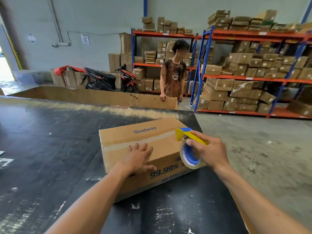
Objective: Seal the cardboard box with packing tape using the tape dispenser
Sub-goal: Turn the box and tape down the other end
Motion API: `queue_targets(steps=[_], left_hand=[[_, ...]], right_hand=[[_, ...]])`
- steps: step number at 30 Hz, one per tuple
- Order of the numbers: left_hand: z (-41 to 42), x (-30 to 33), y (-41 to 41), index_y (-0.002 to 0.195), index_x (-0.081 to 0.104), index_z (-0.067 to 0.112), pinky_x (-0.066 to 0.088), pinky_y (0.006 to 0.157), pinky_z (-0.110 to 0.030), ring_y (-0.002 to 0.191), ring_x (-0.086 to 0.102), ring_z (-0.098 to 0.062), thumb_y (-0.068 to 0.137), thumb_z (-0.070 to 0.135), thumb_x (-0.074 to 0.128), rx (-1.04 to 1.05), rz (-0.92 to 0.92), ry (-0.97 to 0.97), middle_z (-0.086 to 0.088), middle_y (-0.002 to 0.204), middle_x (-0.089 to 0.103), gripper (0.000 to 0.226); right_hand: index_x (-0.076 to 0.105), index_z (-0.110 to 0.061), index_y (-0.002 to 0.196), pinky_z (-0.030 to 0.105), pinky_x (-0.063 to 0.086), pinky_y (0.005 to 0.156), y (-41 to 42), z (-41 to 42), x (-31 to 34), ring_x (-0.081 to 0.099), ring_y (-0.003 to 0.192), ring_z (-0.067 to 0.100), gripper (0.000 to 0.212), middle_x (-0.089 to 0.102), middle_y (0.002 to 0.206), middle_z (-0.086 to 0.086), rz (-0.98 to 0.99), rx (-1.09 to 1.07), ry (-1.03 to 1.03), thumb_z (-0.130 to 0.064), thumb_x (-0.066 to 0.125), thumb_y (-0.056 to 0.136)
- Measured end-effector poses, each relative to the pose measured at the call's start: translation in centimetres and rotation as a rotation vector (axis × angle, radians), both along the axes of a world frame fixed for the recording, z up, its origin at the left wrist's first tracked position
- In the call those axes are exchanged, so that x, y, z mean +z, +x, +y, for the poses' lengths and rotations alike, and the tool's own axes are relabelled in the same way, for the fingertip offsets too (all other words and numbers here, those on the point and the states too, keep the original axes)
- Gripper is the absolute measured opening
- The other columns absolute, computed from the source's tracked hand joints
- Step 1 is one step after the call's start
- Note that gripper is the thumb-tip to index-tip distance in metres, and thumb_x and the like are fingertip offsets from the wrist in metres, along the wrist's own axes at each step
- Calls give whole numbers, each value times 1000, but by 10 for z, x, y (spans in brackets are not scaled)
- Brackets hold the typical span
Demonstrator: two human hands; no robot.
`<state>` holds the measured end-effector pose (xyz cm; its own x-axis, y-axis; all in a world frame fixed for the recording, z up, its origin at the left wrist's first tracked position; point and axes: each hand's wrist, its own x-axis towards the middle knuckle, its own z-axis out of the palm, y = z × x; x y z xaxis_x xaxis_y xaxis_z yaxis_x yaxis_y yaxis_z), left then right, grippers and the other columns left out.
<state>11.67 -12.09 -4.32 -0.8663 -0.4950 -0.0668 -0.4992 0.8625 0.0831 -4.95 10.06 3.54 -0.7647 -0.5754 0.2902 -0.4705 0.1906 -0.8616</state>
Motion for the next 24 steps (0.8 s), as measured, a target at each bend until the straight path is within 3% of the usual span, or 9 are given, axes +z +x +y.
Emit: queue_targets(steps=[4, 7, 9, 12, 14, 19, 22, 24], left_hand=[[-28, 19, 46, 159, 10, 32, -3, 121, -48, 153, -3, -31, 79, 62, 70, -121, -21, 173, 4, 168, 3, 105], [-43, 34, 53, 159, 17, 32, -5, 121, -56, 154, 6, -26, 76, 54, 77, -125, -89, 158, 5, 167, 11, 104], [-30, 36, 37, 158, 17, 24, -8, 120, -61, 153, 10, -28, 71, 70, 72, -115, -117, 51, -5, 167, 16, 113], [16, 21, -3, 160, -8, 23, -10, 117, -66, 151, -13, -37, 59, 93, 56, -91, -74, 7, -13, 166, -15, 138], [45, 8, -28, 159, -12, 25, -9, 116, -67, 150, -17, -39, 63, 91, 56, -75, -16, 22, -12, 165, -20, 135], [48, -6, -38, 160, 11, 31, 11, 123, -54, 151, 12, -41, 79, 73, 61, -150, 67, -42, -2, 168, 12, 104], [27, -2, -26, 159, 16, 36, 15, 123, -50, 152, 10, -38, 79, 71, 63, -224, 68, 85, 7, 167, 12, 99], [14, 4, -12, 157, 18, 40, 9, 123, -50, 153, 5, -31, 78, 64, 69, -244, 59, 182, 13, 166, 10, 98]], right_hand=[[75, -43, 113, 19, 48, 72, 13, -7, 3, 61, 89, -7, 37, 75, 109, -15, -12, 33, -5, -44, 81, 77], [74, -43, 114, 20, 48, 77, 18, -9, 9, 62, 94, 0, 38, 73, 113, -16, 6, 50, -3, -45, 81, 77], [75, -40, 115, 15, 45, 75, 18, -10, 16, 62, 97, -1, 39, 73, 115, -14, -14, 72, -26, -41, 82, 77], [75, -41, 113, 16, 44, 74, 19, -12, 25, 59, 95, -5, 39, 74, 111, -14, -58, 63, -61, -42, 82, 75], [75, -43, 112, 21, 46, 78, 17, -10, 25, 61, 99, 1, 38, 73, 111, -14, -63, 50, -66, -43, 81, 75], [75, -46, 112, 33, 52, 87, 6, 3, 12, 63, 105, 11, 38, 73, 109, -14, -62, 23, -38, -46, 81, 75], [74, -52, 107, 41, 55, 91, 2, 5, 4, 66, 103, 13, 41, 75, 106, -15, -79, 13, -48, -55, 80, 67], [74, -54, 105, 43, 55, 93, 0, 5, 2, 67, 102, 12, 43, 76, 103, -18, -87, 5, -55, -58, 79, 63]])
